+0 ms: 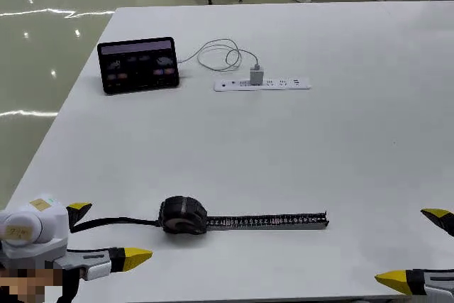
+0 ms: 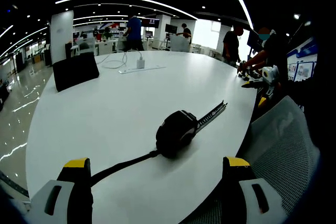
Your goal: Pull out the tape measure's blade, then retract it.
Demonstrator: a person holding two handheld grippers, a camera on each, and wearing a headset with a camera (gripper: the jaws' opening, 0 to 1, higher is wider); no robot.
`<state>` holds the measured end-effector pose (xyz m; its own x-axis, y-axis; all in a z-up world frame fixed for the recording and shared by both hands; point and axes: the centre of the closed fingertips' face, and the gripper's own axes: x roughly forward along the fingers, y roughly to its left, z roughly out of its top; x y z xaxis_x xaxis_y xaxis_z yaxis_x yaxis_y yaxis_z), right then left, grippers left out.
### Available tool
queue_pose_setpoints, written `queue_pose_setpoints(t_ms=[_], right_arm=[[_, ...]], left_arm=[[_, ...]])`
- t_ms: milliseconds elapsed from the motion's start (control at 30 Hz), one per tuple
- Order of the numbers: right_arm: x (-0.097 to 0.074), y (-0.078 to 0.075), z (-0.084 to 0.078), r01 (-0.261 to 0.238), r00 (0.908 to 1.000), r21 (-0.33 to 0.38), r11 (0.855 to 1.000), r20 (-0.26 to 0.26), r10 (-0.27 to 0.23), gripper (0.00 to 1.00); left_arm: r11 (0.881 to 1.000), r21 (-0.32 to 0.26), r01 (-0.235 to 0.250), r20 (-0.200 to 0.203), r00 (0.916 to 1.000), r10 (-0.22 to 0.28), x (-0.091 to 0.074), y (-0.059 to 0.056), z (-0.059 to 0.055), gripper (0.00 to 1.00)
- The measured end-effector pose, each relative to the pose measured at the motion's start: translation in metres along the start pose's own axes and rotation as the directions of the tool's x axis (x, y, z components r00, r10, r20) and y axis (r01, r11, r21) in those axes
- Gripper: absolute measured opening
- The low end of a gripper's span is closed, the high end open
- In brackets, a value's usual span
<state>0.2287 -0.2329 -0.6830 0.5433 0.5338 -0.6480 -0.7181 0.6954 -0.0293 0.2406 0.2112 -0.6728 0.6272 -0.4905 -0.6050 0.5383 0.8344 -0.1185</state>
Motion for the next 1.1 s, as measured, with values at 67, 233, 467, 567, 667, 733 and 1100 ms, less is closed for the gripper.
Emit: queue_pose_setpoints(t_ms=[67, 233, 467, 567, 667, 733, 1100], right_arm=[[0.002, 0.000, 0.001, -0.003, 1.0000, -0.005, 1.000, -0.004, 0.003, 1.00], [0.009, 0.000, -0.001, -0.028, 0.9989, -0.025, 0.999, -0.038, 0.027, 1.00], [0.015, 0.005, 0.007, -0.071, 0.9957, -0.082, 0.994, -0.065, 0.066, 1.00], [0.018, 0.004, 0.009, -0.084, 0.9942, -0.102, 0.991, -0.075, 0.077, 1.00], [0.018, 0.003, 0.015, -0.094, 0.9933, -0.110, 0.990, -0.077, 0.086, 1.00], [0.019, 0.003, 0.018, -0.098, 0.9931, -0.116, 0.988, -0.077, 0.089, 1.00], [0.026, 0.003, 0.027, -0.117, 0.9905, -0.153, 0.981, -0.090, 0.104, 0.99]], left_arm=[[1.000, -0.008, -0.006, -0.023, 0.9997, 0.006, 0.002, 0.000, 0.000, 1.00], [0.999, -0.037, -0.011, -0.047, 0.9988, 0.009, 0.007, -0.002, 0.007, 1.00], [1.000, -0.011, 0.001, -0.075, 0.9972, -0.002, 0.023, -0.014, 0.018, 1.00], [1.000, 0.028, -0.002, -0.095, 0.9955, 0.004, 0.029, -0.018, 0.020, 1.00], [1.000, 0.029, 0.010, -0.096, 0.9953, -0.008, 0.036, -0.025, 0.024, 1.00], [1.000, 0.028, 0.013, -0.082, 0.9966, -0.010, 0.041, -0.030, 0.029, 1.00], [0.993, -0.004, -0.116, -0.037, 0.9926, 0.116, 0.062, -0.022, 0.052, 0.99]])
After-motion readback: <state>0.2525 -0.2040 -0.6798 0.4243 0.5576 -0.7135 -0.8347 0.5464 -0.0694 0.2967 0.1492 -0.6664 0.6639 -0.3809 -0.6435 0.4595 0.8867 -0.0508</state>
